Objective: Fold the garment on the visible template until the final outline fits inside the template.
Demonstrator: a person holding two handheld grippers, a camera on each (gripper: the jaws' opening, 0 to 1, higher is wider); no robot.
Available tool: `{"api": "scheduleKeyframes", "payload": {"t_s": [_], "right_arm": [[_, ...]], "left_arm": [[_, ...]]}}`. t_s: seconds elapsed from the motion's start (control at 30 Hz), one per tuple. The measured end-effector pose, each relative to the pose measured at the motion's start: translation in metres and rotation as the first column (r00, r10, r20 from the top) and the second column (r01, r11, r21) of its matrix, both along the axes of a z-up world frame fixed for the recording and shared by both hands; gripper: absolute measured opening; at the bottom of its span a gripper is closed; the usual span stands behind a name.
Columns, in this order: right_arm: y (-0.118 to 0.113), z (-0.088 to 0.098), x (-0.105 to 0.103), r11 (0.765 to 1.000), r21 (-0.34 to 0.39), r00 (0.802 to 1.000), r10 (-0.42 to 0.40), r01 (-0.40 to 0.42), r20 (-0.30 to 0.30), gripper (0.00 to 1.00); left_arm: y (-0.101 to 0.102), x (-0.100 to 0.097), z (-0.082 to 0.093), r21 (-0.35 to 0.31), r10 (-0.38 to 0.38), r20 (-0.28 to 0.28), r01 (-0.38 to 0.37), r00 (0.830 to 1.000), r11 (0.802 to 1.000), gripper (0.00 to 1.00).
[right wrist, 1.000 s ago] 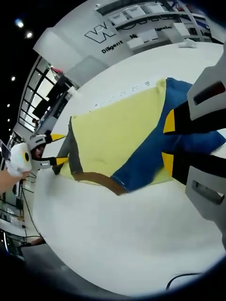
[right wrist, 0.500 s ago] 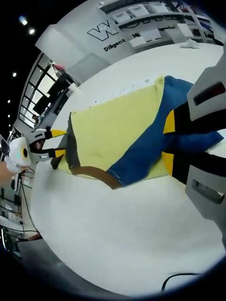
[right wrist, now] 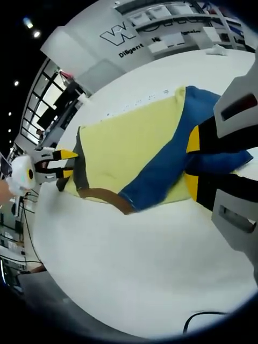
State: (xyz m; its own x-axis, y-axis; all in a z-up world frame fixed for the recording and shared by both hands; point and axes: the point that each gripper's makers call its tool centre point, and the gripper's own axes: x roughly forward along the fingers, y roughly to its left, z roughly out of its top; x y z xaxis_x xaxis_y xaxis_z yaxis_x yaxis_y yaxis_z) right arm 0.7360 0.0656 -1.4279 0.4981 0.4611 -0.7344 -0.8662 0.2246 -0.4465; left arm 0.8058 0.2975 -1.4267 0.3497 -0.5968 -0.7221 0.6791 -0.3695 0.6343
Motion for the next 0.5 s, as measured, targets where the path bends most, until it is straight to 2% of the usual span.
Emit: {"api": "scheduleKeyframes", "payload": {"t_s": [0.1,0.2,0.33,0.5], "right_arm": [[0.001,-0.001,-0.001,1.000,0.001,1.000,0.002,-0.002,-0.002,0.06],[0.002,-0.003,-0.003,1.000,-0.007,1.000,0.016,-0.016,-0.003,0.06],[0.003,-0.003,-0.005,0.999,-0.012,1.000,0.030,-0.030,0.000,0.08],[0.008,-0.008,-0.007,0.994,-0.060,0.996,0.088,-0.087,0.014,0.12]], "left_arm": [[-0.005,-0.001,0.002,-0.010,-0.008,-0.003,0.008,1.000,1.000,0.19],[-0.006,-0.004,0.000,0.002,-0.021,-0.020,0.021,1.000,1.000,0.08],[-0.008,-0.003,0.005,-0.022,0.000,-0.030,0.000,1.000,1.000,0.07],[-0.007,-0.001,0.016,-0.069,0.038,-0.050,-0.042,0.998,0.997,0.07]]}}
